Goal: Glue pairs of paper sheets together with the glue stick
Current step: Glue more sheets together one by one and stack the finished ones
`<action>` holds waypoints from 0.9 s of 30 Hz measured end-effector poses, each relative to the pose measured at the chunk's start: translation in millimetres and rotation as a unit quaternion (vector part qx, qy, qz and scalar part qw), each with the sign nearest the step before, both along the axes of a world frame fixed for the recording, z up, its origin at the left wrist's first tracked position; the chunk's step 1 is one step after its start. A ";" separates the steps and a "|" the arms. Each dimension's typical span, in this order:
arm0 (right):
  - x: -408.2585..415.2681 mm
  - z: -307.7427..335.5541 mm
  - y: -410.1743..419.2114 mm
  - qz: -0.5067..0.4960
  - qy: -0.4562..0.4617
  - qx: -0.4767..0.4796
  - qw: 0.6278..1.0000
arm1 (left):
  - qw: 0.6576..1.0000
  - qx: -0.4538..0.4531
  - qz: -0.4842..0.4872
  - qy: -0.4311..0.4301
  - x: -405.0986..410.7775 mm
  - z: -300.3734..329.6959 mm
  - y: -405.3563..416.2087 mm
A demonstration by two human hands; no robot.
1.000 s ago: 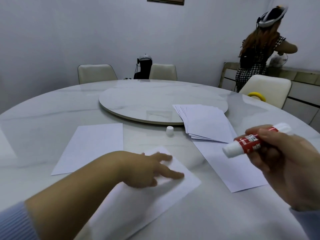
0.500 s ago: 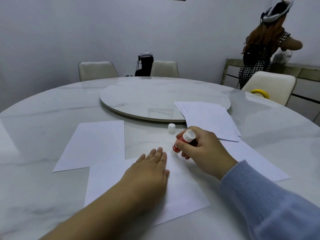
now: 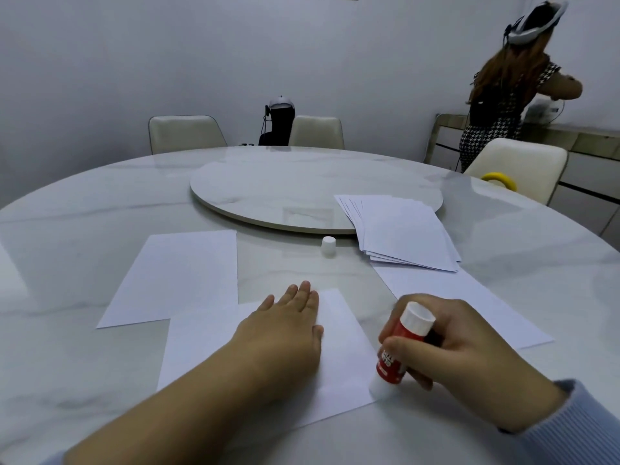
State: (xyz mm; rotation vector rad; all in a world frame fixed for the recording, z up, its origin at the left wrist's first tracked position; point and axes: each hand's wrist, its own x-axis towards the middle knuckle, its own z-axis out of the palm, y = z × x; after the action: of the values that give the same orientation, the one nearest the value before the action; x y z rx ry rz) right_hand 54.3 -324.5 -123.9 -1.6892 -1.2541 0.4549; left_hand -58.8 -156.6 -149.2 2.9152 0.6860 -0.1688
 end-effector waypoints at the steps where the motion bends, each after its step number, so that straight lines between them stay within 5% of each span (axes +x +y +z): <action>1: 1.0 0.4 -3.0 0.010 0.032 0.000 0.999 | 1.000 -0.002 -0.001 -0.002 -0.5 -0.1 -0.5; 4: 9.9 2.0 -8.7 -0.024 0.166 0.086 0.982 | 1.000 -0.013 -0.014 -0.002 -1.0 2.4 0.5; 6: 17.3 7.3 -13.2 -0.086 0.278 0.188 0.938 | 0.999 -0.028 -0.041 0.008 -1.7 7.4 0.9; 8: 24.0 14.0 -17.7 -0.113 0.297 0.250 0.915 | 0.995 -0.037 -0.091 0.030 -4.2 14.1 -1.4; 14: 33.3 26.8 -5.5 -0.133 0.221 0.251 0.933 | 0.963 -0.138 -0.232 0.004 -15.2 25.0 -13.7; 19: 35.6 21.2 39.0 -0.141 0.080 0.186 0.969 | 0.980 -0.094 -0.050 -0.169 -5.0 17.0 4.1; 27: 45.2 -10.9 91.9 -0.162 -0.040 0.020 0.986 | 0.996 -0.032 -0.011 -0.080 13.4 -7.5 12.0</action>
State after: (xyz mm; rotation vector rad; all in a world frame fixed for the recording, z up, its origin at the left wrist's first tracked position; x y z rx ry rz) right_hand 99.5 -232.7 -134.8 -1.8496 -1.0120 0.1665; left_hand -45.4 -144.6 -156.7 2.8361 0.6111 0.0408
